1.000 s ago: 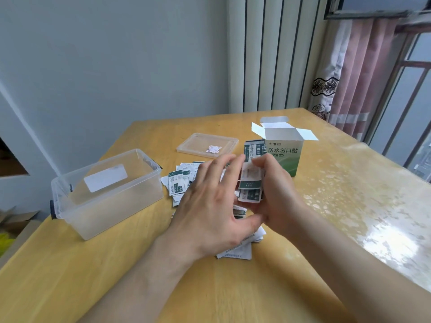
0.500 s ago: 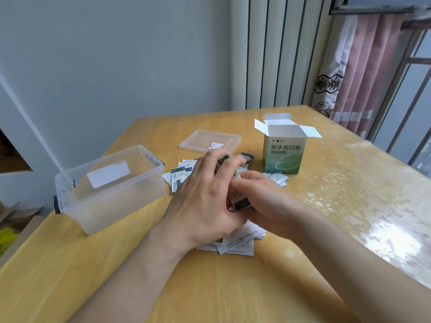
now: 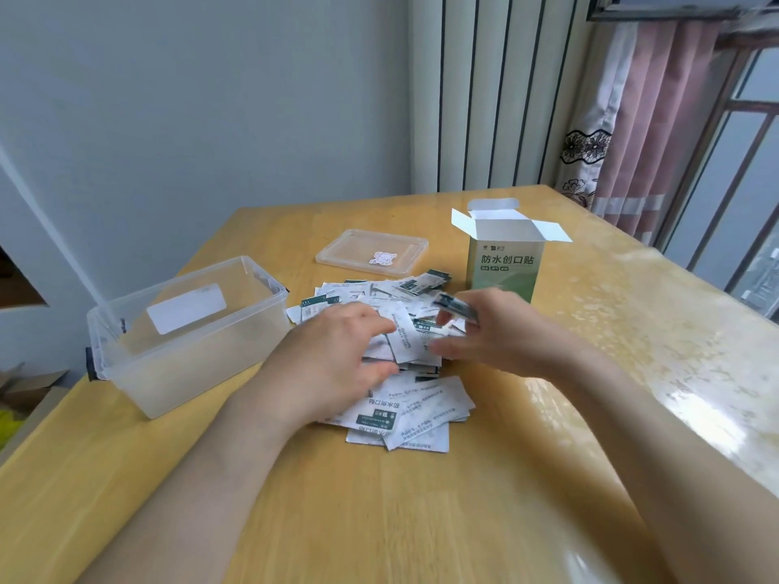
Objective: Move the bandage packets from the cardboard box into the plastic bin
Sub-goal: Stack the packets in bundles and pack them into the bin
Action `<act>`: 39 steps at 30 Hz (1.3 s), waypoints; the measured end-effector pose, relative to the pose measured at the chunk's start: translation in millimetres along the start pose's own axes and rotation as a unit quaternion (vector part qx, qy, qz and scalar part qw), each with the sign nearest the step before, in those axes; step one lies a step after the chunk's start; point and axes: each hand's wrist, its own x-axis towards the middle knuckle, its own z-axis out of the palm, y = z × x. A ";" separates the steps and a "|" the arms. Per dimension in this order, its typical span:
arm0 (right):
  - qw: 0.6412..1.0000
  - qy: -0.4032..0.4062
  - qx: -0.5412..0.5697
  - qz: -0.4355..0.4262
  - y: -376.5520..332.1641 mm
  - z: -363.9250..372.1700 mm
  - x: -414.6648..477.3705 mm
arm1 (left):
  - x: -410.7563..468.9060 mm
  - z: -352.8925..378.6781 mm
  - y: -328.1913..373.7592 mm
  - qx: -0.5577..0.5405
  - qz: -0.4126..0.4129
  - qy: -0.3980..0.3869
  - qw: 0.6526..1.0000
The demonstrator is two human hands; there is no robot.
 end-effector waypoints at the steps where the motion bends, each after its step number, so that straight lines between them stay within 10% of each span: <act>1: 1.000 -0.019 -0.012 -0.002 -1.4 3.5 0.1 | 0.4 3.7 1.8 0.016 0.003 -0.013 1.000; 8: 0.992 -0.030 -0.108 -0.052 -9.9 15.0 1.0 | 3.6 12.1 -1.8 0.050 0.014 0.020 0.998; 17: 0.976 -0.012 0.213 -0.049 -4.0 -1.1 -2.2 | 7.6 4.5 0.3 -0.248 -0.049 0.191 0.948; 25: 0.817 -0.031 0.576 0.018 -16.2 4.8 -2.0 | 8.1 -0.4 13.1 -0.633 -0.166 0.189 0.732; 31: 0.851 -0.048 0.519 -0.053 -27.5 18.7 -5.4 | 8.6 3.1 25.0 -0.693 -0.164 0.221 0.667; 34: 0.879 0.041 0.474 -0.035 -25.5 9.5 -5.4 | 9.7 -0.8 19.6 -0.690 -0.178 0.275 0.645; 39: 0.857 0.353 0.370 -0.064 -19.6 -7.8 -5.9 | 10.9 2.2 13.8 -0.585 -0.199 0.344 0.707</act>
